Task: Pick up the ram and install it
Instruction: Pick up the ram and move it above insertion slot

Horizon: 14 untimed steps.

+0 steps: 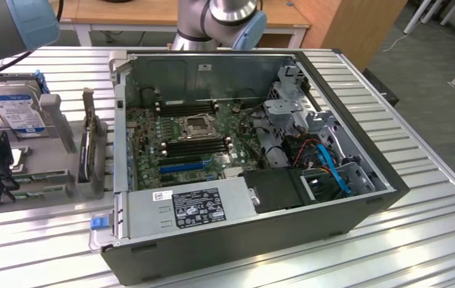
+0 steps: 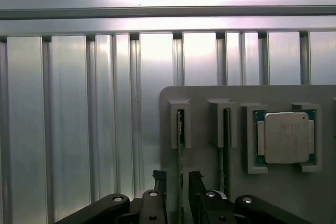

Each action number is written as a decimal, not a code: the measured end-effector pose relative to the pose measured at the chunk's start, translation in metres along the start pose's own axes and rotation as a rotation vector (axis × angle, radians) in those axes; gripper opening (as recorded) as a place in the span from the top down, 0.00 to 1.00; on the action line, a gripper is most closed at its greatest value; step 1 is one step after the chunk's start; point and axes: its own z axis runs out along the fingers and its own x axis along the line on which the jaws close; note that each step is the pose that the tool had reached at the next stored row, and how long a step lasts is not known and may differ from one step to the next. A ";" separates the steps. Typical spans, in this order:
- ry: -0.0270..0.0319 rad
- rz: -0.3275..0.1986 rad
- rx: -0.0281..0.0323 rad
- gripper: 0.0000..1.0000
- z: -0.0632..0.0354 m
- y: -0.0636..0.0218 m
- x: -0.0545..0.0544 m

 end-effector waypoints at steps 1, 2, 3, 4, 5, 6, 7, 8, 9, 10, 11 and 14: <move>0.0000 0.000 0.0000 0.69 0.0000 0.0000 0.000; 0.0000 0.000 -0.0001 0.69 0.0000 0.0000 0.000; 0.0001 0.000 -0.0001 0.69 -0.0001 0.0000 0.000; 0.0002 0.000 -0.0002 0.69 -0.0001 0.0000 0.000; 0.0002 0.000 -0.0003 0.69 -0.0001 0.0000 0.000; 0.0002 0.000 -0.0002 0.69 0.0001 0.0000 0.000; 0.0001 0.000 -0.0001 0.69 0.0003 0.0000 -0.001; 0.0001 0.000 0.0000 0.69 0.0006 0.0000 -0.001; 0.0001 0.000 -0.0001 0.69 0.0007 0.0000 -0.001; 0.0002 0.000 -0.0002 0.69 0.0008 0.0001 -0.002; 0.0001 0.000 -0.0001 0.69 0.0010 0.0001 -0.002; 0.0001 0.000 0.0000 0.69 0.0016 0.0001 -0.004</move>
